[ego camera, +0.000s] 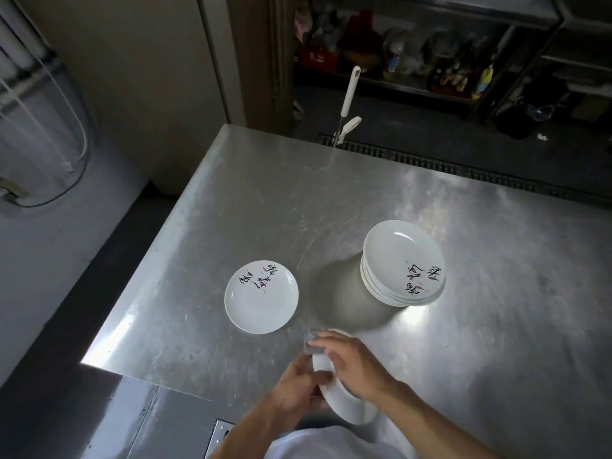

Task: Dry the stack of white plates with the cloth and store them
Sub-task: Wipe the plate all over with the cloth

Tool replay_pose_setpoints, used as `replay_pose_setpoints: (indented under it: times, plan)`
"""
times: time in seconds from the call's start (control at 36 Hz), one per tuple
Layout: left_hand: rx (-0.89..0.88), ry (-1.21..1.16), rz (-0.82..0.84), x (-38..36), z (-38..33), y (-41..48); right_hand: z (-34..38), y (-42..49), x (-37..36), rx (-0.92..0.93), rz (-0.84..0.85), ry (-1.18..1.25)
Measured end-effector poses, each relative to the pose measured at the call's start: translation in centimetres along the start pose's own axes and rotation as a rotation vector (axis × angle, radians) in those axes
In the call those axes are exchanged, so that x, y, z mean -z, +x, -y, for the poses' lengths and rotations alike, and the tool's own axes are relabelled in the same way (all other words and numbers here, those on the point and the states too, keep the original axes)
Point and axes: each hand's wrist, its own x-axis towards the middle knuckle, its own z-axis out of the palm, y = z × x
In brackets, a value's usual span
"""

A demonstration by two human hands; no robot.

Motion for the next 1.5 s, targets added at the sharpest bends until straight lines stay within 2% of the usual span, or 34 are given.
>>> replay_pose_setpoints:
  times: [0.06, 0.19, 0.28, 0.36, 0.47, 0.61, 0.67, 0.89, 1.06, 1.14, 1.25, 1.33, 1.42, 1.5]
  plan:
    - [0.007, 0.004, -0.015, 0.1, 0.0, -0.1, 0.0, -0.1, -0.2, 0.005, 0.027, 0.017]
    - [0.027, -0.083, -0.054, 0.4, -0.4, -0.8, -3.2, 0.1, 1.6, -0.491, -0.139, 0.048]
    - [0.027, -0.182, -0.12, 0.5, -0.6, -0.4, -3.7, -1.1, 1.7, -0.55, -0.16, 0.028]
    - [0.03, -0.225, -0.13, -0.1, -0.8, 0.2, -2.9, -2.7, 1.6, -0.504, -0.214, 0.045]
    - [0.009, -0.274, -0.128, -0.6, -1.4, 0.7, -0.8, -5.2, 0.7, -0.348, -0.311, 0.092]
    - [-0.011, -0.276, -0.072, -1.6, -2.5, 0.9, 2.1, -6.0, 0.2, -0.105, -0.264, 0.058]
    - [-0.018, -0.263, -0.031, -2.3, -3.2, 0.9, 2.8, -5.8, 0.4, -0.071, -0.232, -0.031]
    - [0.035, -0.338, -0.048, -3.1, -4.9, 1.9, 3.4, -4.0, 2.8, 0.049, -0.107, -0.312]
    - [-0.005, -0.405, 0.006, -2.8, -5.5, 2.0, 4.2, -2.7, 4.1, 0.091, -0.158, -0.257]
    - [-0.014, -0.456, 0.022, -2.2, -5.5, 2.1, 4.3, -2.6, 4.3, 0.076, -0.236, -0.286]
    - [-0.026, -0.324, -0.156, -1.6, -4.4, 2.7, 3.4, -2.1, 5.2, 0.017, -0.405, -0.221]
    - [-0.066, 0.0, -0.286, -0.9, -3.4, 2.6, 3.1, -1.8, 6.9, -0.2, -0.48, 0.041]
    - [-0.038, 0.245, -0.311, -0.8, -2.9, 2.1, 2.1, -1.9, 7.9, -0.386, -0.528, 0.218]
    - [-0.04, 0.203, -0.257, -0.7, -2.8, 1.4, 1.3, -2.1, 8.7, -0.476, -0.618, 0.361]
